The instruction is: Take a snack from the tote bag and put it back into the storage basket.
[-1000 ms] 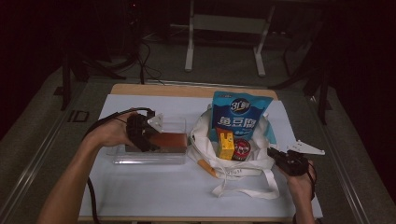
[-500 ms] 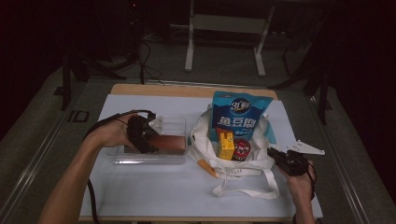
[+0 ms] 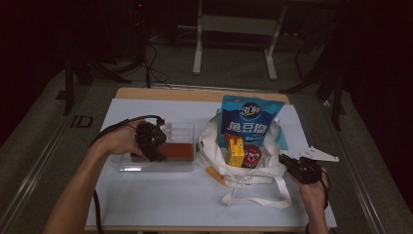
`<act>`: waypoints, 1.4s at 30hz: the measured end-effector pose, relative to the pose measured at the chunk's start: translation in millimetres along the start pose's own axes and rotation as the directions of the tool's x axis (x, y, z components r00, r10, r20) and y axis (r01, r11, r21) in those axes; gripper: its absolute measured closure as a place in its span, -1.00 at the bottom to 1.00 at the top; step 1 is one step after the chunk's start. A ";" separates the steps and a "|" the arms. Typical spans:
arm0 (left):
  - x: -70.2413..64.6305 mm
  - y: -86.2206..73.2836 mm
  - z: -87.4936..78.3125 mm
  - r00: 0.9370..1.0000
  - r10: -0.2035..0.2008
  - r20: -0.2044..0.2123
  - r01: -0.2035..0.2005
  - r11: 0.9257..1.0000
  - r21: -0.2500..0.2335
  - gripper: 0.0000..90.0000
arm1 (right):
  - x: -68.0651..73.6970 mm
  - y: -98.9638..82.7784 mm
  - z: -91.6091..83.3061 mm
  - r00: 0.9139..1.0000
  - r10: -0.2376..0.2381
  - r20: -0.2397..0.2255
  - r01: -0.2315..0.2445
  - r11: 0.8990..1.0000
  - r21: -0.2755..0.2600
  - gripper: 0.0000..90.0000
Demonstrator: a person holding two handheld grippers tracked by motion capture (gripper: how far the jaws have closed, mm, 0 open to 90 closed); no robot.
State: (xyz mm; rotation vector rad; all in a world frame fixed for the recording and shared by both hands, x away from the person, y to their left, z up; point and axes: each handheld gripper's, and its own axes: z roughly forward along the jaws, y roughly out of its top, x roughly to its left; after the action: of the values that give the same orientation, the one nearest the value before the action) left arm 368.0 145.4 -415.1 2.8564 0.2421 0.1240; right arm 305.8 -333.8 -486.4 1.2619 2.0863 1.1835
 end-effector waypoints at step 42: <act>5.0 -7.8 -7.7 0.995 -0.102 0.017 0.103 0.980 -0.168 -0.09 | -0.3 0.6 -0.8 1.000 0.006 -0.001 -0.006 1.000 -0.003 0.90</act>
State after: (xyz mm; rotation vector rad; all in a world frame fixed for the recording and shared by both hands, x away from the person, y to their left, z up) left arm 370.8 155.7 -409.5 2.6700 0.3587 0.1067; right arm 305.6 -334.3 -485.5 1.2674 2.0820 1.1903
